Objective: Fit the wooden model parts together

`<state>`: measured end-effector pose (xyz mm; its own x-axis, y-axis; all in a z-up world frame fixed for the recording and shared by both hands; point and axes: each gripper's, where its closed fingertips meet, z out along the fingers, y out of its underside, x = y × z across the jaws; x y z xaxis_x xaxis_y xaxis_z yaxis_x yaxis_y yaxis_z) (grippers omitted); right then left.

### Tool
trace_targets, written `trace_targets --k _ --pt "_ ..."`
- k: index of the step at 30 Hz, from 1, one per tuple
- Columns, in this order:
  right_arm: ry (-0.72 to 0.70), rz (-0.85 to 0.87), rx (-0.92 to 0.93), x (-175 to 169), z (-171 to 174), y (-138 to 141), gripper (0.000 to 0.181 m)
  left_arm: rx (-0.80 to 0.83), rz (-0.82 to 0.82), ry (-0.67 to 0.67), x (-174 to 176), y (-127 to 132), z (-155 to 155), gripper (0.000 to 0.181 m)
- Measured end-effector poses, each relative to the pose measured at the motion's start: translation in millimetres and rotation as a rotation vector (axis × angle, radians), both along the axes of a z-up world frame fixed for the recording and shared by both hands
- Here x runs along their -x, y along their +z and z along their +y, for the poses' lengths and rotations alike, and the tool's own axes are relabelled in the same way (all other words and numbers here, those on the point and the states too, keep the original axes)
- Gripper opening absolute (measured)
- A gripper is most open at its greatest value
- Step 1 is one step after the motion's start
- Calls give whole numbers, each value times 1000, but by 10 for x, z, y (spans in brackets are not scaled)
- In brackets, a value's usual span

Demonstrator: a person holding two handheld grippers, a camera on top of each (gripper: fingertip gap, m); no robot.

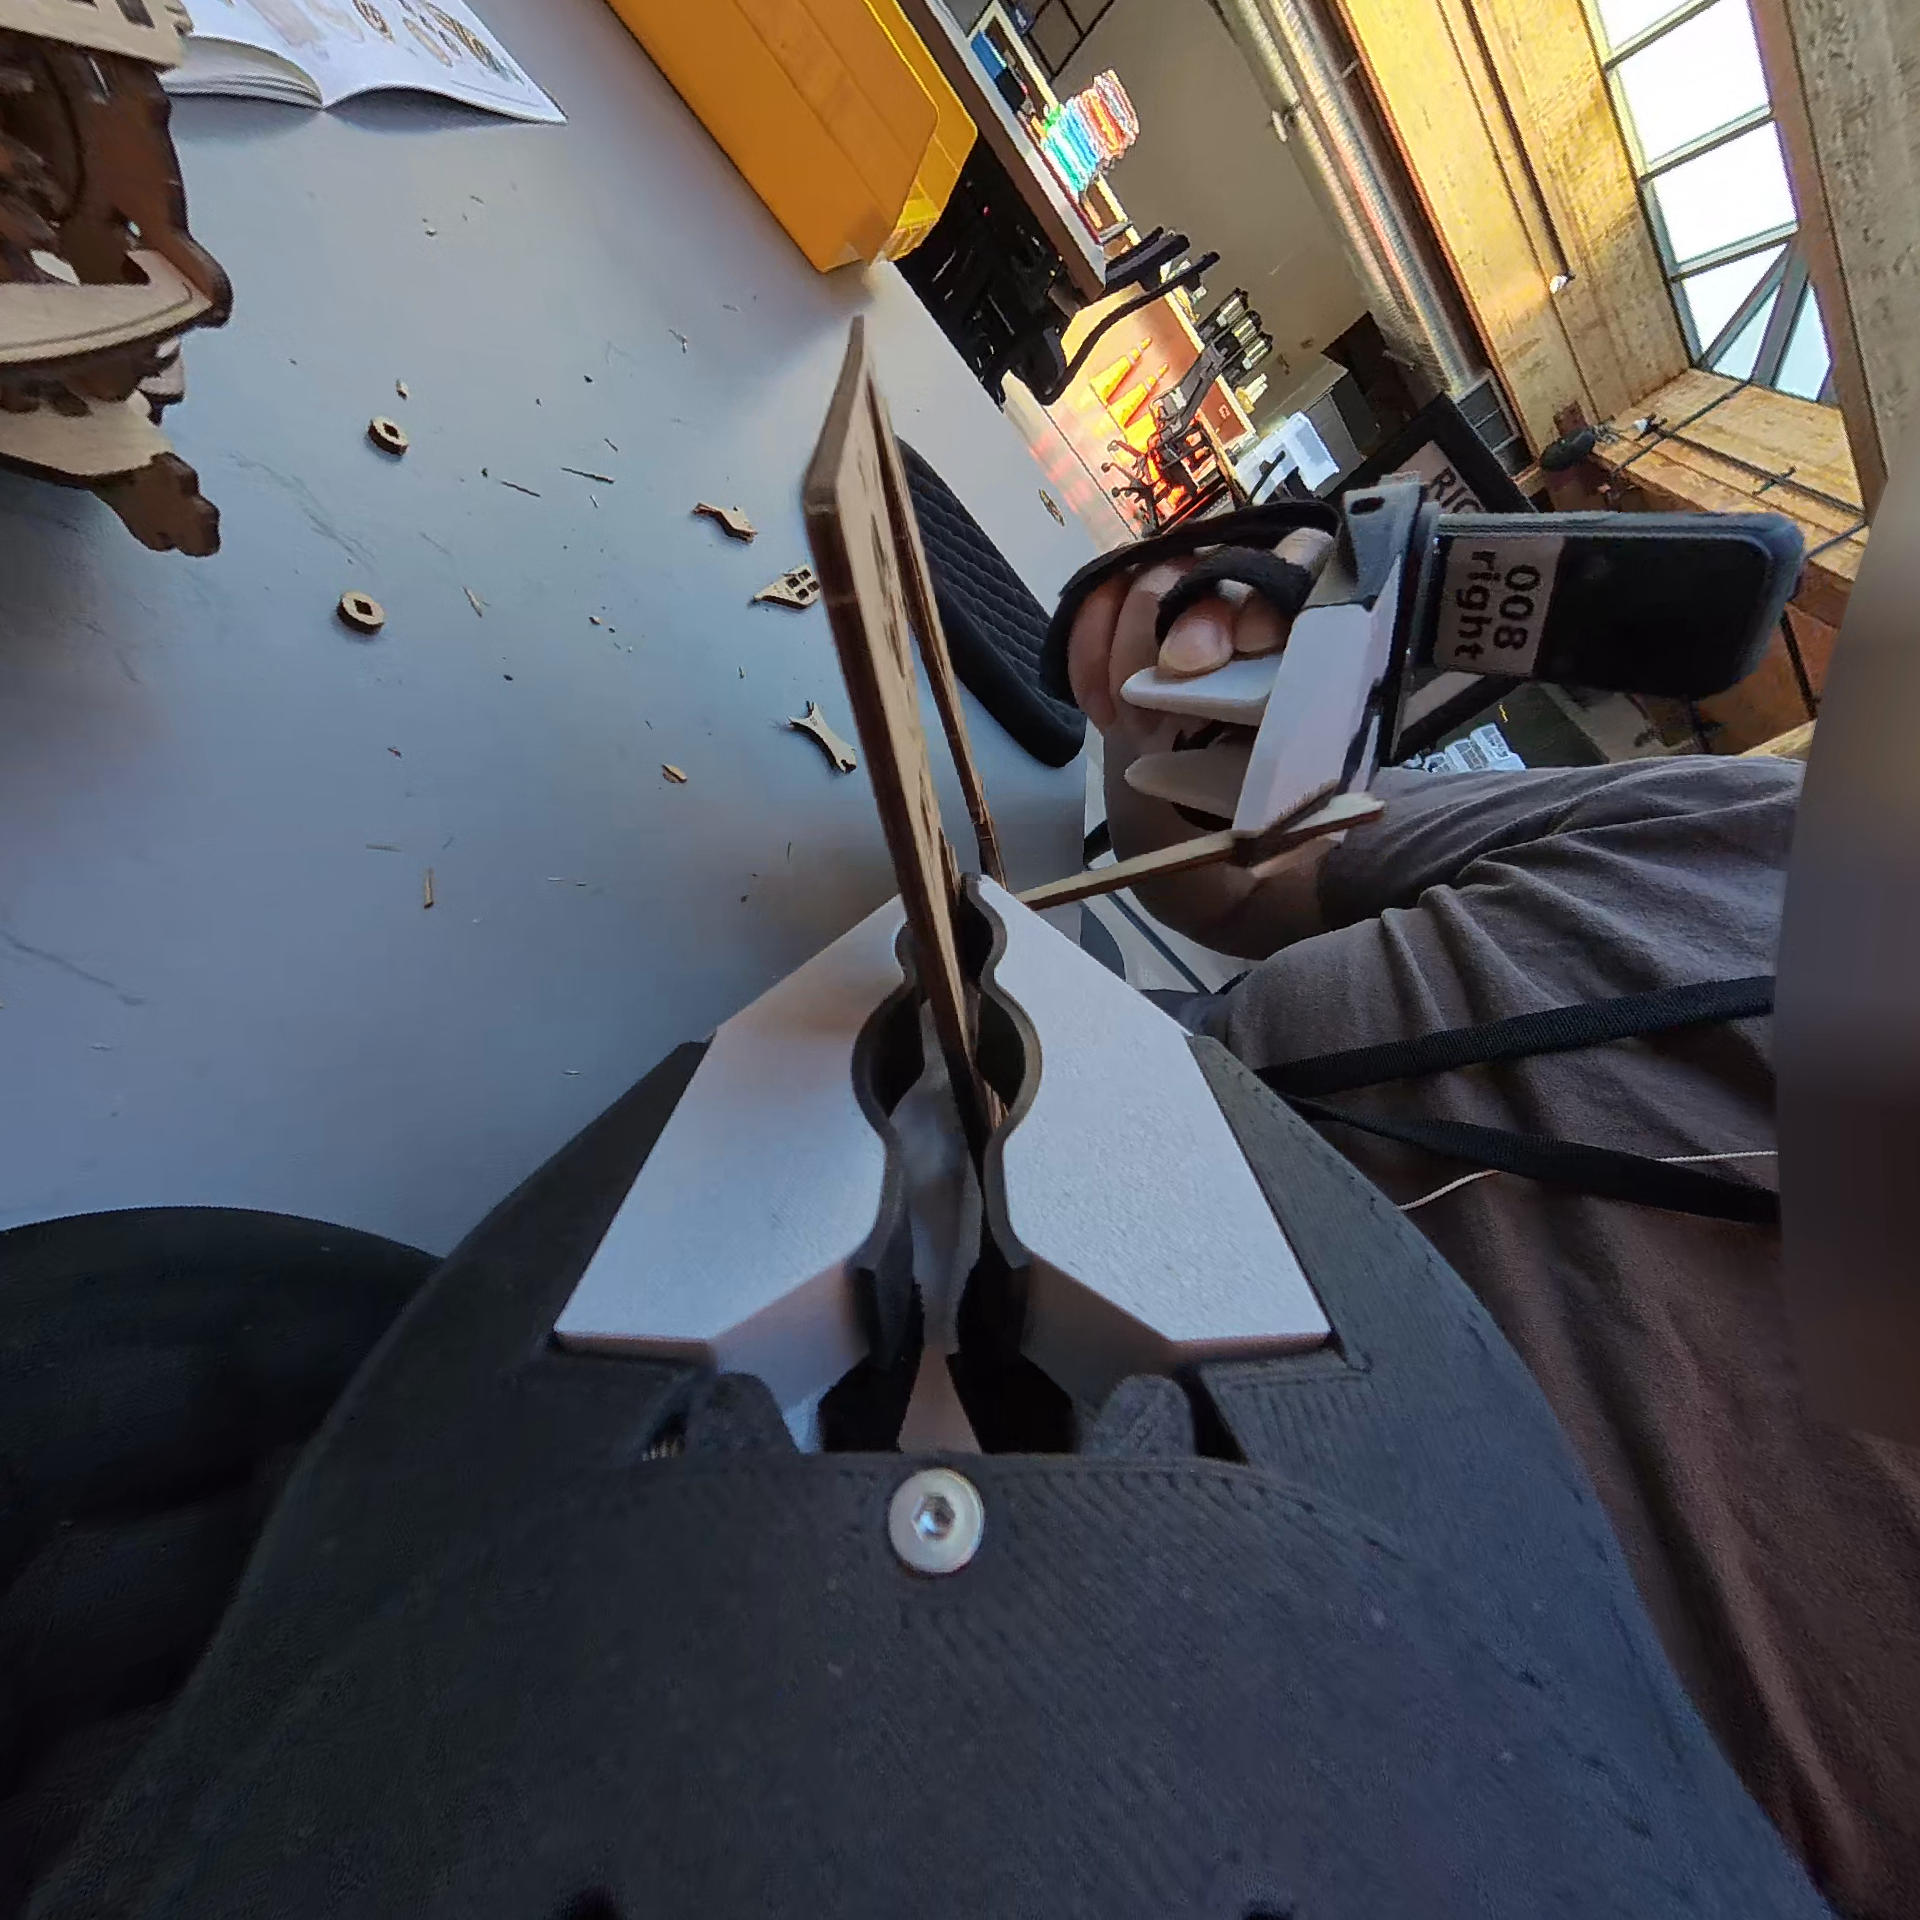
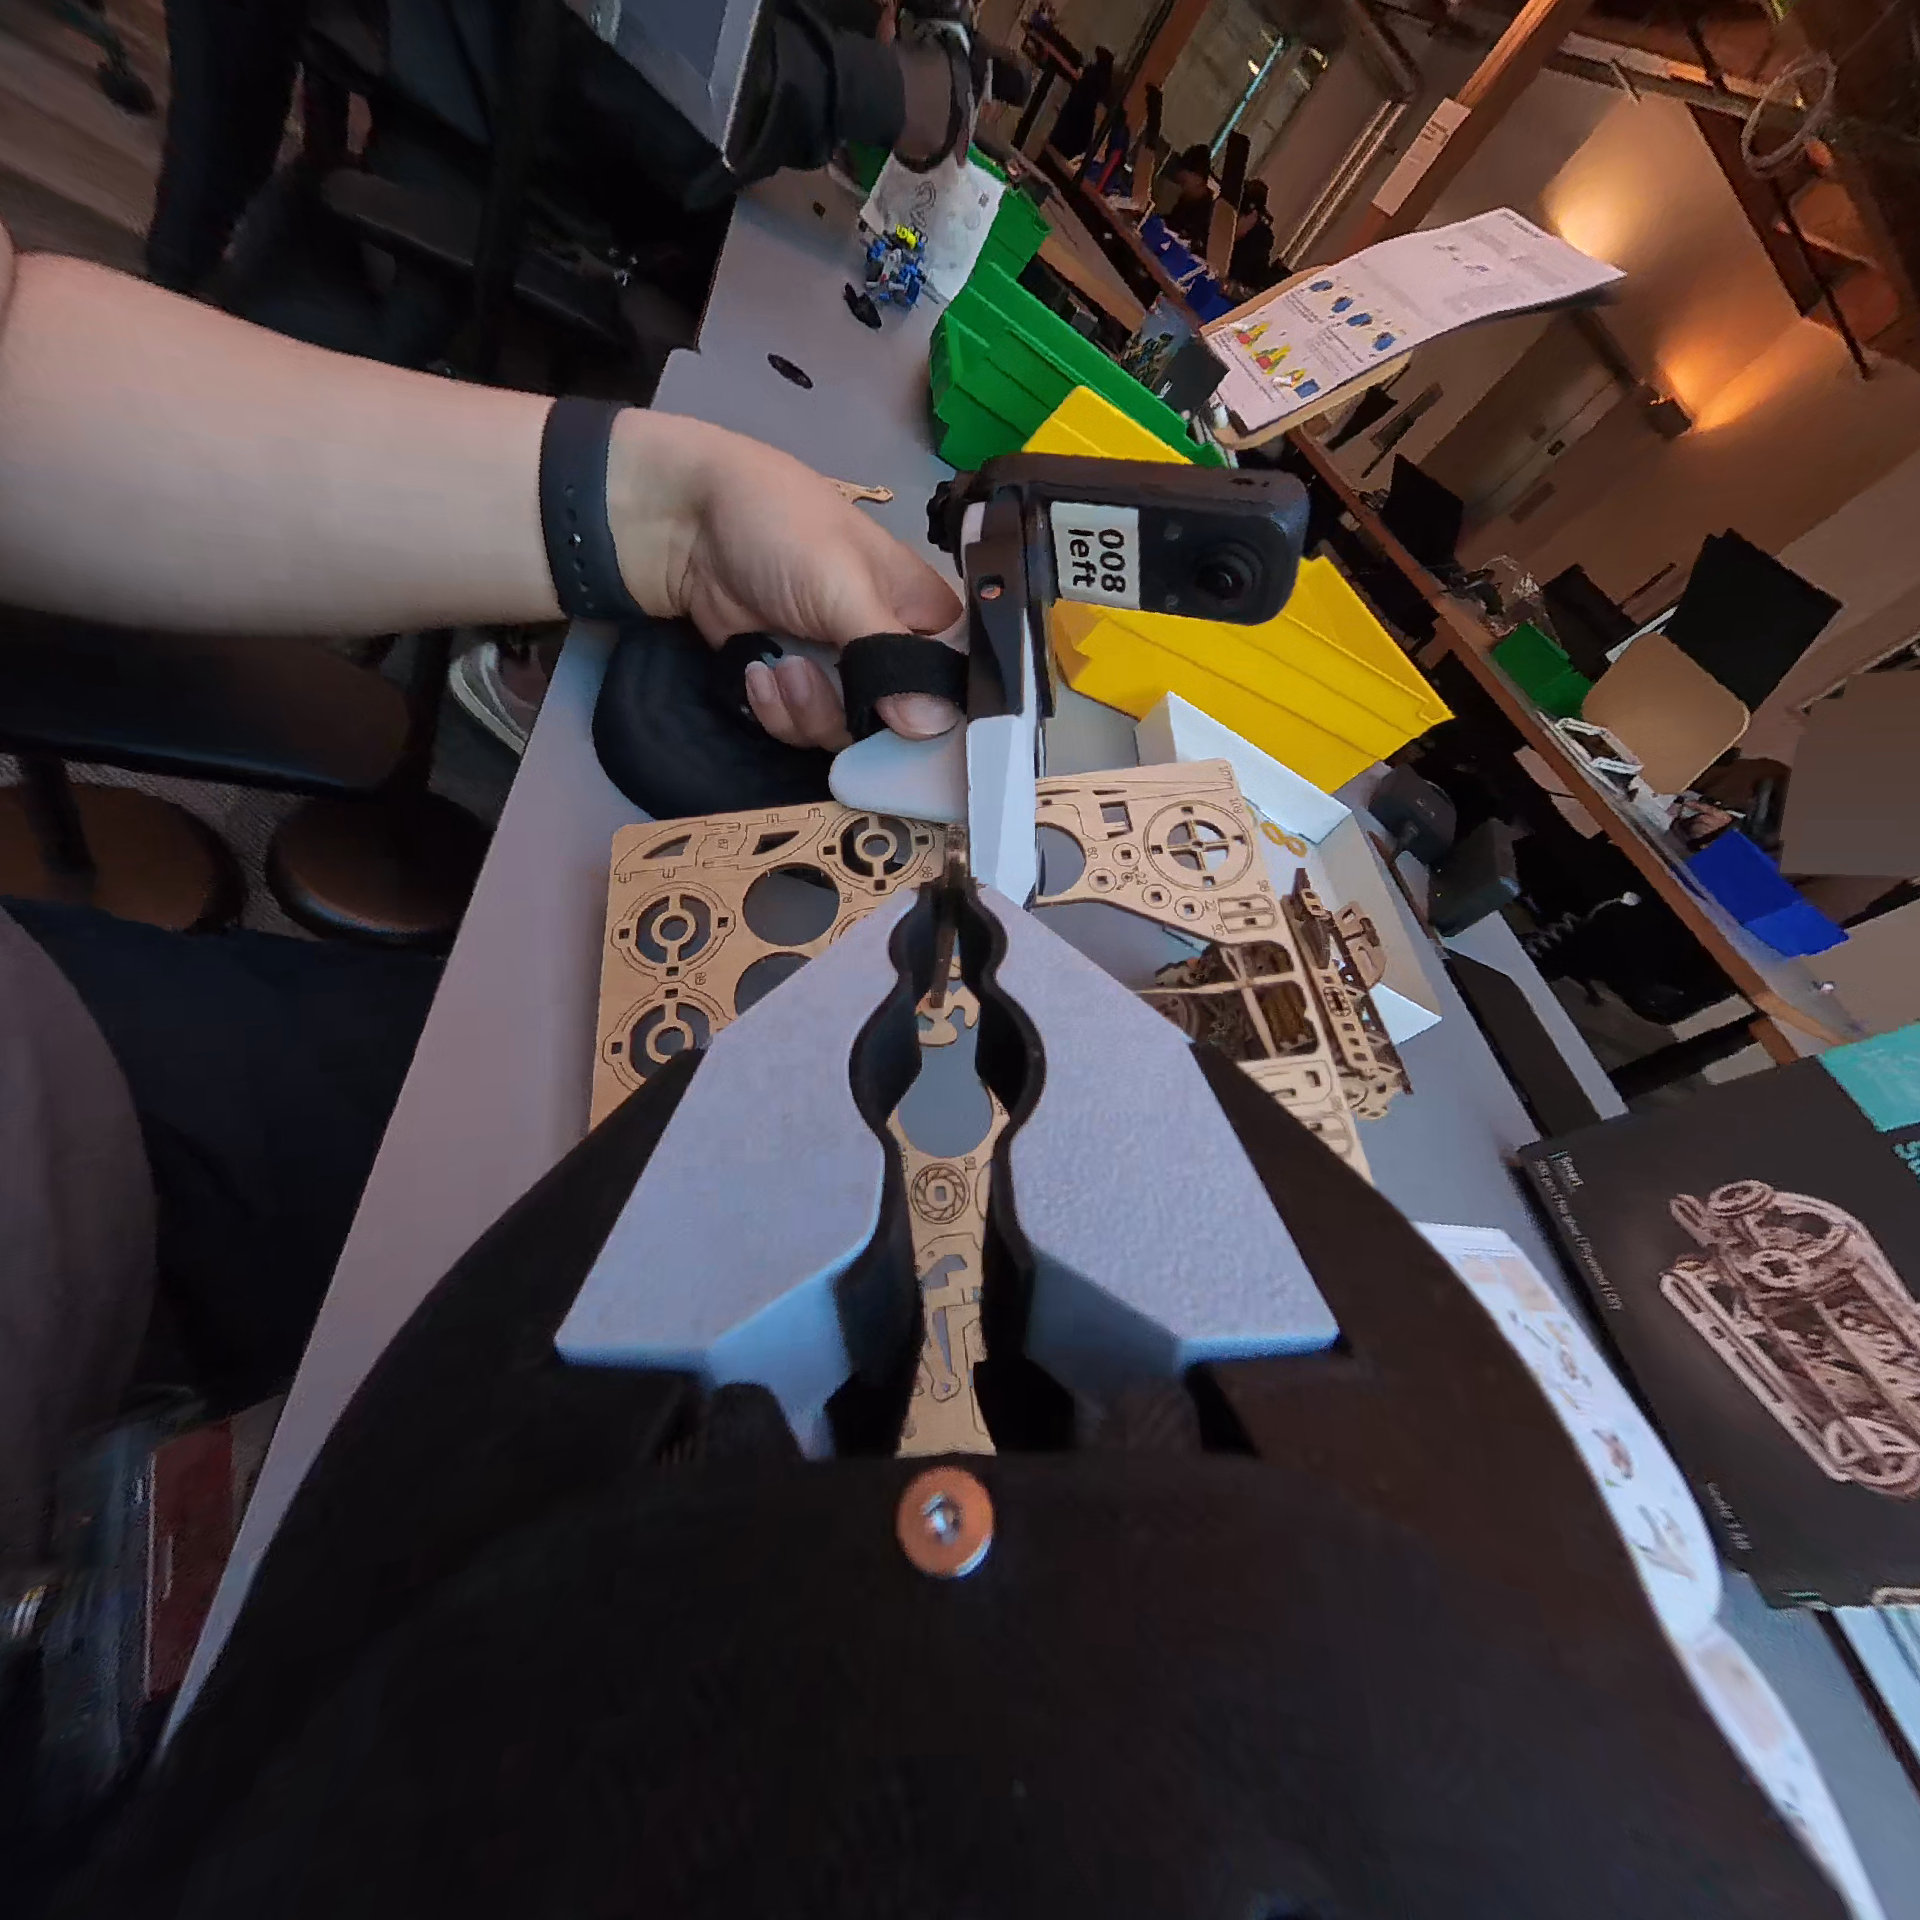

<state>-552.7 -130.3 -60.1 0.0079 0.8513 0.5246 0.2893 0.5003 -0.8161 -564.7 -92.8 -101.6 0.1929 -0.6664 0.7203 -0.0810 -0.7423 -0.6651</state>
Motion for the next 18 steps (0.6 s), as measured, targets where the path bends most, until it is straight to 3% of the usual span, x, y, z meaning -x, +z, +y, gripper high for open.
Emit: trace_targets --k 5,10,18 --pt "-49 -16 26 -85 72 -175 1 6 -62 -11 38 72 -33 1" --pt "-66 -37 -41 -13 40 -96 1 24 -25 13 37 1 14 1" --pt "-72 30 43 -45 29 124 2 11 -23 27 43 11 15 1"
